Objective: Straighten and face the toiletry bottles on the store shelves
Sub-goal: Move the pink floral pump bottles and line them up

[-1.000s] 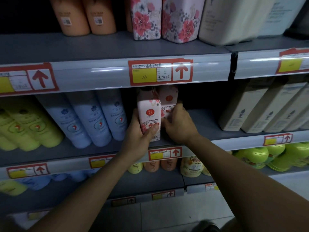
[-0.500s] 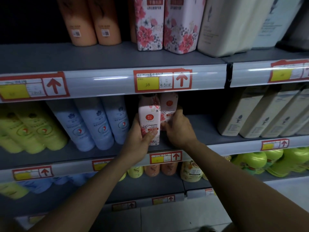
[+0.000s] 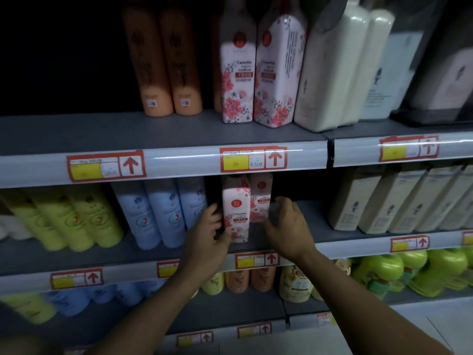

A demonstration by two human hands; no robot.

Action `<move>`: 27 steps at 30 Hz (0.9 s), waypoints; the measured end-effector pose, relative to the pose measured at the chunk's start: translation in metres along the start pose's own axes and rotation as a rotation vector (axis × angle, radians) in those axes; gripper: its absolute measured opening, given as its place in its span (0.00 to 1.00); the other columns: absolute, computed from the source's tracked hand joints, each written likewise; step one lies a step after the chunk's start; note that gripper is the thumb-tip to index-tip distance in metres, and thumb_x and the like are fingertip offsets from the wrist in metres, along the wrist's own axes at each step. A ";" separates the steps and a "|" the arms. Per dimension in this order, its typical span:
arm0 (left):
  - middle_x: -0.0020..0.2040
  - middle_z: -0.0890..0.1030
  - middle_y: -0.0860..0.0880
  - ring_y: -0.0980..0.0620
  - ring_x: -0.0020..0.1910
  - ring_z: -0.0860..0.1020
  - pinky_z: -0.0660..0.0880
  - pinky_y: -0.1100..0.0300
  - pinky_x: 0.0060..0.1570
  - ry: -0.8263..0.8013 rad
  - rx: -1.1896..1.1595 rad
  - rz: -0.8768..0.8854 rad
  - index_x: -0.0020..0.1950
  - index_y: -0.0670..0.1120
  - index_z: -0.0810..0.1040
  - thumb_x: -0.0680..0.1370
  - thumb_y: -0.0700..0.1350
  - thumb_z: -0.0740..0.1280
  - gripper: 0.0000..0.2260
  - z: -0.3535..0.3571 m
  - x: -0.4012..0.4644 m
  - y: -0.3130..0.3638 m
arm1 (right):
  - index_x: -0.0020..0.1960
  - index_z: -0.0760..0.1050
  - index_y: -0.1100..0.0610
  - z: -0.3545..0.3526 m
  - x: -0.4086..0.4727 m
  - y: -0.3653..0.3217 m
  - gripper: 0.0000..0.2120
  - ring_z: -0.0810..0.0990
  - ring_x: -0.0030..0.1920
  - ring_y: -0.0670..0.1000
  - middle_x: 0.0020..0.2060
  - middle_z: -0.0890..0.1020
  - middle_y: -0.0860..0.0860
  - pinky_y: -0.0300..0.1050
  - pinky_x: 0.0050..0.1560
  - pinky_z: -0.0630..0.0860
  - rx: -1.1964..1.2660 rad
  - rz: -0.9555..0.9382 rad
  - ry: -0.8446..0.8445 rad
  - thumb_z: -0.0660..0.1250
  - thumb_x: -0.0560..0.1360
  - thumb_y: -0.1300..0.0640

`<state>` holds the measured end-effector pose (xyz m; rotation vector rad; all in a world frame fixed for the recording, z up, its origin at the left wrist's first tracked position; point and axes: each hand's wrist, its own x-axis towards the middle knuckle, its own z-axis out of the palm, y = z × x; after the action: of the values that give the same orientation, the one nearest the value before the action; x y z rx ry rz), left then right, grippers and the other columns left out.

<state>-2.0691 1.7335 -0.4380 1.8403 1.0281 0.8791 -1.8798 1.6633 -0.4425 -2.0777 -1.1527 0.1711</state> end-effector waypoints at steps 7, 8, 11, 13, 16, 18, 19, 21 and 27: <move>0.58 0.83 0.54 0.58 0.55 0.81 0.79 0.65 0.56 0.037 0.058 0.090 0.64 0.49 0.79 0.78 0.36 0.72 0.16 -0.035 -0.024 0.031 | 0.49 0.74 0.47 -0.023 -0.038 -0.014 0.07 0.80 0.49 0.52 0.45 0.79 0.48 0.43 0.46 0.71 0.026 -0.071 0.089 0.71 0.77 0.57; 0.55 0.83 0.54 0.58 0.53 0.82 0.79 0.66 0.54 0.045 0.059 0.107 0.61 0.49 0.80 0.78 0.35 0.72 0.15 -0.040 -0.027 0.037 | 0.50 0.75 0.48 -0.027 -0.044 -0.019 0.06 0.81 0.49 0.51 0.45 0.80 0.47 0.43 0.46 0.72 0.047 -0.080 0.112 0.70 0.77 0.57; 0.48 0.84 0.55 0.58 0.48 0.82 0.77 0.71 0.48 0.064 0.054 0.174 0.55 0.49 0.82 0.77 0.34 0.71 0.12 -0.058 -0.034 0.061 | 0.54 0.79 0.47 -0.042 -0.062 -0.035 0.07 0.81 0.47 0.43 0.47 0.82 0.43 0.47 0.48 0.79 0.125 -0.103 0.178 0.69 0.78 0.58; 0.46 0.84 0.56 0.58 0.47 0.82 0.78 0.68 0.48 0.081 0.051 0.251 0.52 0.51 0.82 0.77 0.34 0.71 0.12 -0.071 -0.036 0.079 | 0.54 0.79 0.46 -0.055 -0.073 -0.050 0.09 0.80 0.47 0.40 0.47 0.82 0.40 0.45 0.48 0.80 0.156 -0.142 0.220 0.69 0.78 0.58; 0.45 0.84 0.55 0.54 0.46 0.82 0.81 0.57 0.50 0.100 0.006 0.343 0.50 0.53 0.82 0.77 0.33 0.71 0.13 -0.086 -0.035 0.107 | 0.55 0.79 0.47 -0.083 -0.082 -0.080 0.10 0.80 0.48 0.39 0.46 0.82 0.39 0.39 0.46 0.78 0.218 -0.233 0.289 0.69 0.78 0.59; 0.45 0.83 0.54 0.54 0.46 0.82 0.81 0.57 0.49 0.097 -0.011 0.378 0.50 0.52 0.82 0.78 0.34 0.71 0.12 -0.095 -0.033 0.129 | 0.56 0.79 0.47 -0.104 -0.082 -0.102 0.10 0.80 0.47 0.40 0.45 0.82 0.40 0.38 0.45 0.77 0.216 -0.308 0.335 0.69 0.78 0.59; 0.45 0.83 0.54 0.55 0.46 0.82 0.81 0.58 0.49 0.094 -0.012 0.399 0.50 0.52 0.82 0.78 0.35 0.71 0.11 -0.099 -0.032 0.139 | 0.58 0.79 0.48 -0.114 -0.079 -0.113 0.10 0.80 0.47 0.41 0.46 0.82 0.40 0.39 0.46 0.78 0.197 -0.341 0.352 0.69 0.79 0.57; 0.45 0.83 0.54 0.56 0.45 0.82 0.80 0.64 0.47 0.096 0.004 0.441 0.50 0.52 0.81 0.78 0.35 0.72 0.11 -0.105 -0.029 0.159 | 0.63 0.78 0.49 -0.134 -0.070 -0.136 0.12 0.81 0.50 0.41 0.52 0.83 0.42 0.45 0.50 0.81 0.143 -0.384 0.371 0.68 0.79 0.55; 0.48 0.82 0.53 0.58 0.42 0.80 0.79 0.61 0.48 0.133 0.113 0.529 0.53 0.53 0.79 0.76 0.36 0.72 0.12 -0.116 0.015 0.195 | 0.77 0.65 0.50 -0.183 -0.029 -0.191 0.26 0.82 0.57 0.51 0.68 0.78 0.49 0.54 0.58 0.80 -0.047 -0.425 0.398 0.66 0.81 0.52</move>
<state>-2.1018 1.7224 -0.2135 2.2210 0.6818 1.2871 -1.9456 1.6033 -0.1916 -1.7489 -1.3147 -0.4550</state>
